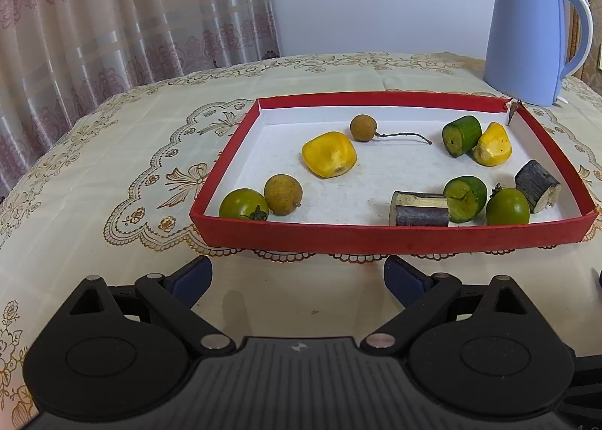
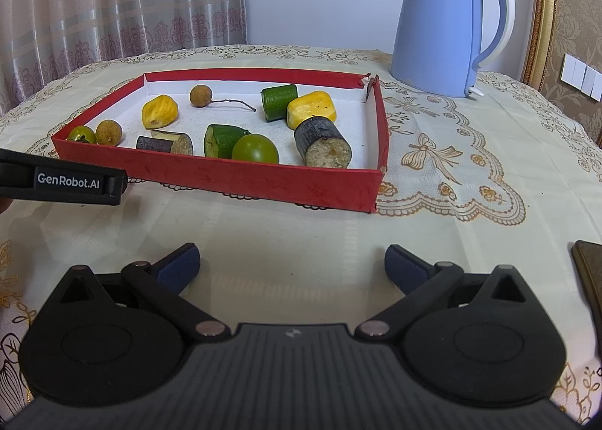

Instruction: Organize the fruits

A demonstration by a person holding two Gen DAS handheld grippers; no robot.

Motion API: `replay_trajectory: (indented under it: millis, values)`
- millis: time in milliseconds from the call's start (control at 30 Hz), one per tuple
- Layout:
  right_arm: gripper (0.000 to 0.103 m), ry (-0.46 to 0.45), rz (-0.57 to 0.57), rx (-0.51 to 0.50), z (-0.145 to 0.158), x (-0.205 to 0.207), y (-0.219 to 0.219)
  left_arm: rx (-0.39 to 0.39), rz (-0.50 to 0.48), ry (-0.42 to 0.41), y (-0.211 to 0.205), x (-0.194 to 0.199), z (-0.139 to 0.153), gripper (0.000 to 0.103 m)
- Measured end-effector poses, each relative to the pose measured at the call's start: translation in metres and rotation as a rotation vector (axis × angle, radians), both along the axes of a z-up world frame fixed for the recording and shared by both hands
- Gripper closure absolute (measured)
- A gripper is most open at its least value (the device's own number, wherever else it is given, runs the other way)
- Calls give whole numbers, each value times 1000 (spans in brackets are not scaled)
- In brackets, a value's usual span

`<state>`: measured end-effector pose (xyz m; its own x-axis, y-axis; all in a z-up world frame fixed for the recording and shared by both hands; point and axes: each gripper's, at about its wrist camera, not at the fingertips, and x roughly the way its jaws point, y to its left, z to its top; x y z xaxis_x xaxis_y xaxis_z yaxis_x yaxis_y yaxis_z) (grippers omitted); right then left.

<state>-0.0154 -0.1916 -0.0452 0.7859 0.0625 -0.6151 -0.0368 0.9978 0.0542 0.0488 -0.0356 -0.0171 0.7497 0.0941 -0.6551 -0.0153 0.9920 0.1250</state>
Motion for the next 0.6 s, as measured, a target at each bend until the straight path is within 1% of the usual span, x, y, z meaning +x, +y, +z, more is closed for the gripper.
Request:
replay_trajectory:
  millis: [600]
  values:
    - [0,0,0,0,0,0,0,-6,3,2,4,0,1,4]
